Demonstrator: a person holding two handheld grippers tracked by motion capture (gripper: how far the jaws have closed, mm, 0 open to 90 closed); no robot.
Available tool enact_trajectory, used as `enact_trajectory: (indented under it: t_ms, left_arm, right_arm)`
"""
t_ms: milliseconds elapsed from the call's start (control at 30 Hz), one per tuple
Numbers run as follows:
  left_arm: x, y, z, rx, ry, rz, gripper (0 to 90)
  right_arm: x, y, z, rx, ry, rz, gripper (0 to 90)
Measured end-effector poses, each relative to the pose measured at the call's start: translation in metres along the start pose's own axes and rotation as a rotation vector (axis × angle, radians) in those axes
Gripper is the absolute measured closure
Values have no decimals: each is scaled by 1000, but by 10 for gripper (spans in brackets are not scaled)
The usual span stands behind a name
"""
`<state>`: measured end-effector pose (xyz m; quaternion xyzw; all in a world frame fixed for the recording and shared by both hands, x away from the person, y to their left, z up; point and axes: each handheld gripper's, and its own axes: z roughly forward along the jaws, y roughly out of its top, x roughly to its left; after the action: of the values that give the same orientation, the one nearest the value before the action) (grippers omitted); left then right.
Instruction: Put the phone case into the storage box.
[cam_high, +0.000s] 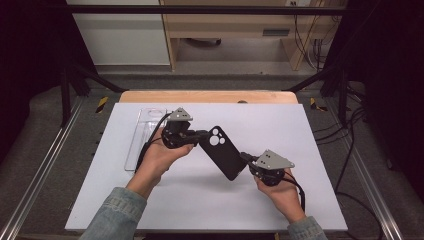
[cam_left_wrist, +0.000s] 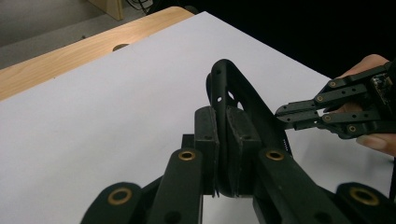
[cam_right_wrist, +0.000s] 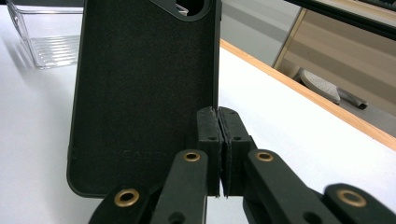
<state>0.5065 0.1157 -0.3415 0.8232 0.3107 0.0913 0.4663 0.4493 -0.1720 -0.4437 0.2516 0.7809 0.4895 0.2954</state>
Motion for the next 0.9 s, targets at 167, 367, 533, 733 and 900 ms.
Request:
enact_trajectory:
  t_ms: [167,367,533,733,900]
  left_arm:
    - [-1,0,-2,0,4,9,835]
    - [-1,-1,-2,-6,2,9,835]
    - [-1,-2,0,-13,-2,9,835]
    - [-1,-3,-1,-10,-1,12,835]
    - [-2,-3,0,-12,0,14,835]
  right_arm:
    - [1,-1,-1,-4,7,2,886]
    - [2,-1,1,-5,12,11,883]
    - [2,-2,0,0,12,10,882]
    - [2,-3,0,0,16,14,883]
    - [2,-3,0,1,14,14,880]
